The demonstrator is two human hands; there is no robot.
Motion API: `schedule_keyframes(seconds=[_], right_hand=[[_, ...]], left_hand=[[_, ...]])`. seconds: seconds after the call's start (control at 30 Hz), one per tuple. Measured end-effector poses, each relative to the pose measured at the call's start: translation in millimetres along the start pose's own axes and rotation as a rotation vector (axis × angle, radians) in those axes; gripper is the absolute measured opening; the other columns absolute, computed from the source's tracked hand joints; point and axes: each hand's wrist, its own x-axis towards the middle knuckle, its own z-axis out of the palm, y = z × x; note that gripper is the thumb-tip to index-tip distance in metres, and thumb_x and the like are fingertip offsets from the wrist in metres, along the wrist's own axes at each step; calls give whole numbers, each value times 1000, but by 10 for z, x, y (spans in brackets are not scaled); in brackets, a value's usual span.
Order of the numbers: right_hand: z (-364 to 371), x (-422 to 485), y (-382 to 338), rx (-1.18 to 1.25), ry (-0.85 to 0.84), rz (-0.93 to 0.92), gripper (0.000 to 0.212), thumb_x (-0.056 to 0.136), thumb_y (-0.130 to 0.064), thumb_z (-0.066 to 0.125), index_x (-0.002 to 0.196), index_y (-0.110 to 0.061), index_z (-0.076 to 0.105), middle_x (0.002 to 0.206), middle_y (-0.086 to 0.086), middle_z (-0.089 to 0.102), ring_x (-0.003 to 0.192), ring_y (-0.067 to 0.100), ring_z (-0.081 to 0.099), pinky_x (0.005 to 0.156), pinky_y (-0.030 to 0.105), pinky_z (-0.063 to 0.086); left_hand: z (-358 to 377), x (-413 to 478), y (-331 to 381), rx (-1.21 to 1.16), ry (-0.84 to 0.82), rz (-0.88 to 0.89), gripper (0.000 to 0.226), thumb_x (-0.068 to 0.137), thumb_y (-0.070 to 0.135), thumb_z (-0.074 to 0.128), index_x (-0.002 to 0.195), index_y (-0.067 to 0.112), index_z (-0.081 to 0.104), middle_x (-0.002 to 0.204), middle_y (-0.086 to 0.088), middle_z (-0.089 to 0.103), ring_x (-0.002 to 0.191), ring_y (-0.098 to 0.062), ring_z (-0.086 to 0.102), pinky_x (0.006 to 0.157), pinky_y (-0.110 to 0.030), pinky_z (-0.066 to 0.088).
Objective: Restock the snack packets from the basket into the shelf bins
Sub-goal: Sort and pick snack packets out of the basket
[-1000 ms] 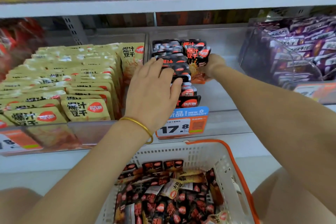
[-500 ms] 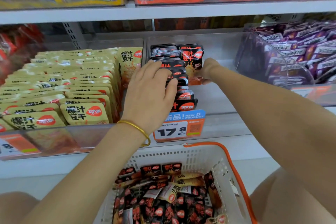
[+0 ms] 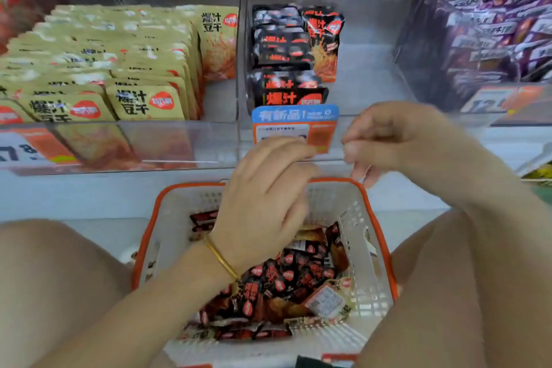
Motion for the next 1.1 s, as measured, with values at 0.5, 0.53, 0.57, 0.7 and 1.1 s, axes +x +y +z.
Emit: schedule_keyframes(seconds=[0.5,0.53,0.57,0.7,1.1], right_hand=[[1769,390,2913,-731,-686,636,33,96,-13,47,126,2,49,126,18,53,115,32,53,92,38,45],[1870,385,3032,-713,-703,664,34,96,-14,47,126,2,45,124,17,53,110,31,54,90,37,46],[1962,358,3107,-707,-719,695,32,97,-14,47,125,0,41,115,14,52,99,27,55,82,33,47],[2143,274,3384,-653,-632,726,38,96,-12,47,132,-3,41,109,15,53,90,22,51,79,32,45],[1073,641,2259,-610,-520,529,13,90,-8,57,82,0,63,75,6,55,66,14,55,68,29,43]], left_hand=[[695,-1101,-772,59,-666,-453,19,81,2,51,91,5,67,95,-8,64,93,-29,55,85,-38,46],[706,-1119,-795,51,-672,-479,19,82,1,52,94,5,67,98,-7,63,96,-28,54,87,-38,45],[718,-1145,-819,45,-684,-499,19,84,2,52,95,6,67,101,-7,62,99,-28,53,89,-39,44],[756,-1243,-889,26,-730,-538,21,87,6,50,101,8,66,108,-5,59,109,-25,48,94,-36,41],[857,-1071,-779,-109,-876,-698,39,97,23,48,135,20,46,141,2,43,133,-15,32,108,-26,28]])
